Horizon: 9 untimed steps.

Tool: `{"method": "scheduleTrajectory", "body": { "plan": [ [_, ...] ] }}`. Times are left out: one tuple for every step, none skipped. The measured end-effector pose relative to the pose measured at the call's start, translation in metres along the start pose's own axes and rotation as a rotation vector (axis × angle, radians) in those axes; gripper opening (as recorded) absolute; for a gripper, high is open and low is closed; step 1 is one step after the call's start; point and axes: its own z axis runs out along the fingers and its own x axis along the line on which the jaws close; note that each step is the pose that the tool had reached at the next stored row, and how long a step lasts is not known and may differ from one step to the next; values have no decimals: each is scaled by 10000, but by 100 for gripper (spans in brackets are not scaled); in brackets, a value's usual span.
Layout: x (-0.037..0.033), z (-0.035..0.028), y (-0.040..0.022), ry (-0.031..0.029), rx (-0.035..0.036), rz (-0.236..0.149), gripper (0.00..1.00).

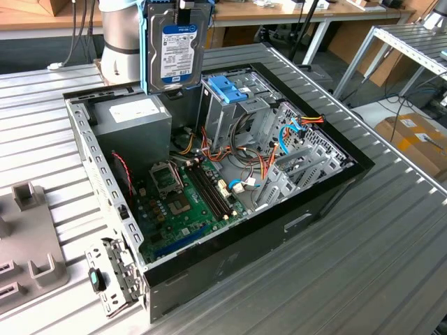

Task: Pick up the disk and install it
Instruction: 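Pick up the disk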

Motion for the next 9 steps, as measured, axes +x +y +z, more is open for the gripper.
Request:
{"method": "scheduleTrajectory", "body": {
  "plan": [
    [0,0,-3,0,0,-1,35],
    [0,0,-6,-1,0,-1,35],
    [0,0,-9,0,0,1,35],
    [0,0,-14,0,0,1,35],
    [-1,1,-20,0,0,0,35],
    [-2,1,-32,0,0,1,35],
    [-3,1,-39,0,0,1,35],
    [-4,1,-48,0,0,1,35],
    [-5,1,-57,0,0,1,35]
  ]
}}
